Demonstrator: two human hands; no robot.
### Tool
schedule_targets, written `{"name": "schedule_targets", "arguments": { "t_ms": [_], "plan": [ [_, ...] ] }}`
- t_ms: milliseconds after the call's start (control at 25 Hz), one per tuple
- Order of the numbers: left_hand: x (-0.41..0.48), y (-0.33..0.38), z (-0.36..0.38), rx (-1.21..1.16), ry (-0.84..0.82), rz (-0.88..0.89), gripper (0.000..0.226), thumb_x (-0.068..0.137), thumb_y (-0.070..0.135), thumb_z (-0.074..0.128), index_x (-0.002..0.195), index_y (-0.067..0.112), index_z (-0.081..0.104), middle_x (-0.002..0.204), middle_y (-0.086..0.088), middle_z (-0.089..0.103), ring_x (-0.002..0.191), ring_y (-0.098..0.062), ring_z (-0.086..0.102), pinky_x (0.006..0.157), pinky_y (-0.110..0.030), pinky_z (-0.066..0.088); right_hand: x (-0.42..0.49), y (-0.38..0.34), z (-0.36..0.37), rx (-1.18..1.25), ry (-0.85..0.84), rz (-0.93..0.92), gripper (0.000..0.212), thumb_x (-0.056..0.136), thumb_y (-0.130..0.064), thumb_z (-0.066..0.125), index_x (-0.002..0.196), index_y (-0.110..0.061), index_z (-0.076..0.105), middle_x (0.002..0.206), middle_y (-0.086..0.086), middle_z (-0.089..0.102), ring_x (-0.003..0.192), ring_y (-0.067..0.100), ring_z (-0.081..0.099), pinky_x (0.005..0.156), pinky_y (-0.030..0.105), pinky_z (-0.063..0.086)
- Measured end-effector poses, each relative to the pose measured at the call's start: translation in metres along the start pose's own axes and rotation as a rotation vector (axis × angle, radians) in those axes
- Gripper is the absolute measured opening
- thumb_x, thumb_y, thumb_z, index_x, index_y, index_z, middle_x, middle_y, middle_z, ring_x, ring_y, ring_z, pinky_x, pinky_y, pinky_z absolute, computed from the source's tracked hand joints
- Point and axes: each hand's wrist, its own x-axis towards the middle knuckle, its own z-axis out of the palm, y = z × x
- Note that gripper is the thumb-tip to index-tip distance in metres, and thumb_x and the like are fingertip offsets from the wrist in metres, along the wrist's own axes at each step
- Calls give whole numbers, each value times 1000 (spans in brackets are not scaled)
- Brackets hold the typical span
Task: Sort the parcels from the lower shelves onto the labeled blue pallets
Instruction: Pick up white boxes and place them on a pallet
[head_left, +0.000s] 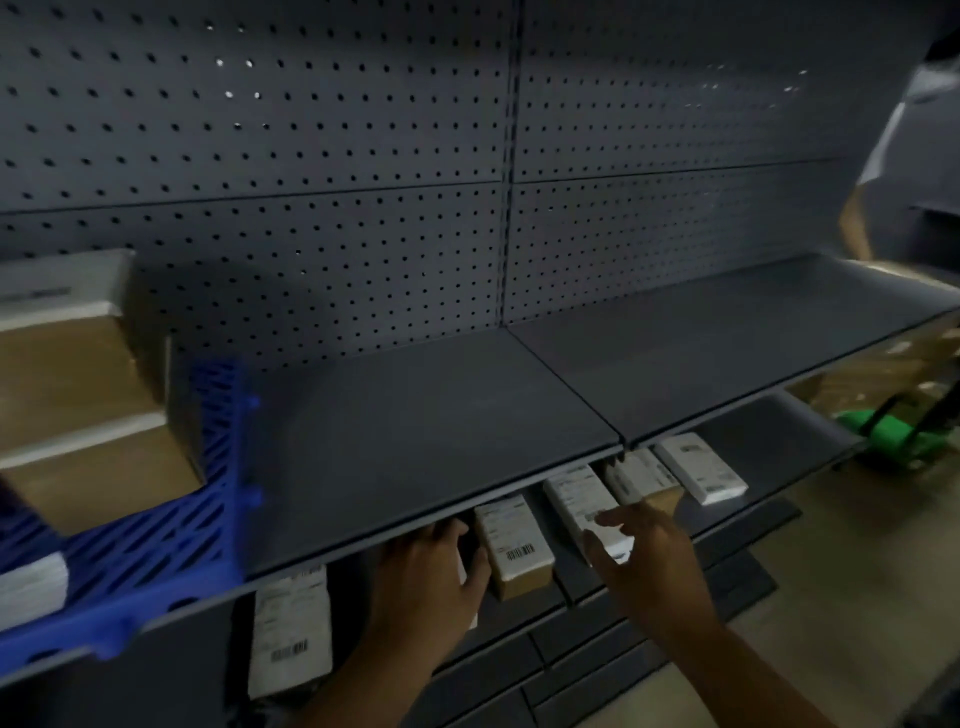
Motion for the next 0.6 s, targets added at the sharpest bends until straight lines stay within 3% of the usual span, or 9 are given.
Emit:
{"name": "schedule_targets", "arguments": {
  "t_ms": [200, 360, 600],
  "plan": [
    [2, 26, 19, 43, 32, -159, 48, 96, 58, 37, 132, 33, 57, 133, 6, 59, 124, -18, 52, 104, -32, 41, 54, 62, 1, 24, -198, 76, 25, 84, -38, 77, 102, -20, 76, 103, -1, 74, 83, 15, 67, 73, 25, 50],
    [-4, 53, 31, -25, 113, -339, 47, 97, 56, 42, 130, 30, 61, 131, 5, 62, 125, -15, 52, 104, -30, 44, 94, 96, -8, -23, -262, 26, 25, 83, -40, 77, 98, -19, 76, 103, 2, 74, 84, 21, 69, 74, 27, 52],
    [2, 75, 50, -46, 131, -437, 44, 95, 55, 47, 127, 31, 64, 127, 8, 64, 119, -13, 55, 100, -30, 47, 102, 126, 4, 67, -372, 54, 22, 83, -44, 77, 97, -28, 71, 102, -3, 72, 88, 15, 68, 81, 31, 56]
  ]
}}
